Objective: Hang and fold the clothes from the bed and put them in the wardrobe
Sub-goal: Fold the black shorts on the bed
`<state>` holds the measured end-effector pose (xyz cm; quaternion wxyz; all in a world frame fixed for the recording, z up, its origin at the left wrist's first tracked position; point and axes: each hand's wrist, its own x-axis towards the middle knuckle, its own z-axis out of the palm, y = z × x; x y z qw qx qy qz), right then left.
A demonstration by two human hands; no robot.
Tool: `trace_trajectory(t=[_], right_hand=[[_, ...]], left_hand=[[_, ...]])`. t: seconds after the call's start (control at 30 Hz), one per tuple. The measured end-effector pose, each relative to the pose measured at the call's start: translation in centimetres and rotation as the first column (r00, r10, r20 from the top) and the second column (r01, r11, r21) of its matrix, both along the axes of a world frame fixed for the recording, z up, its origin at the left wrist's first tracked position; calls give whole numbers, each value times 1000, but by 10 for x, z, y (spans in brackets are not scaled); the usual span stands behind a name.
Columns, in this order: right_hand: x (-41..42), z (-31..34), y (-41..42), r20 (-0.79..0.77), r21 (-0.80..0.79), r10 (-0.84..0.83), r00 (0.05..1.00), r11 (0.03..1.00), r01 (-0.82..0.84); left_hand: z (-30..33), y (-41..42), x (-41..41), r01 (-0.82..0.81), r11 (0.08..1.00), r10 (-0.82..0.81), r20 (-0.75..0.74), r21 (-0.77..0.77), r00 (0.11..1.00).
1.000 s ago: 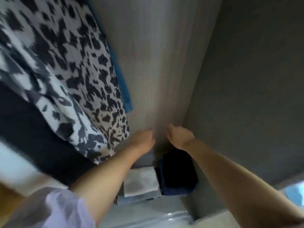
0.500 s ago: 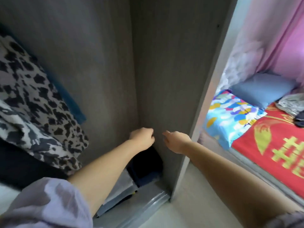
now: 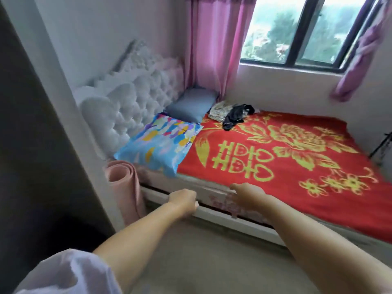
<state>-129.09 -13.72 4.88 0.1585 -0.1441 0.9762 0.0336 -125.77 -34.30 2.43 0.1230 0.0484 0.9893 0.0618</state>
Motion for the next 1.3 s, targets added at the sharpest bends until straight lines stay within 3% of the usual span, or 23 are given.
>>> trace_trajectory(t=[0.17,0.37,0.67,0.8,0.87,1.07,1.3], right_hand=[[-14,-5,68,19,-75,-188,982,979,189],[-63,-34,87,96,-88,-224,970,969,233],[-225,-39,107,174,-31,-254,951,964,263],[-281,-44,117,65,-195,-325,944,923,331],[-302,-55,128,55,-200,-326,944,922,331],[-394,-94,185,155,-134,-383,911,905,404],[-559,-153,238,255,-164,-328,910,912,375]], left_hand=[[14,59,-42,113,992,-112,-29,48,993],[-5,78,-109,154,987,-155,26,52,988],[-5,83,-292,192,980,-195,57,58,979],[-6,87,-367,189,981,-192,54,48,980],[-18,96,-393,192,981,-194,99,26,976],[-55,148,-476,329,941,-310,174,-86,935],[-105,197,-627,212,975,-193,212,-71,958]])
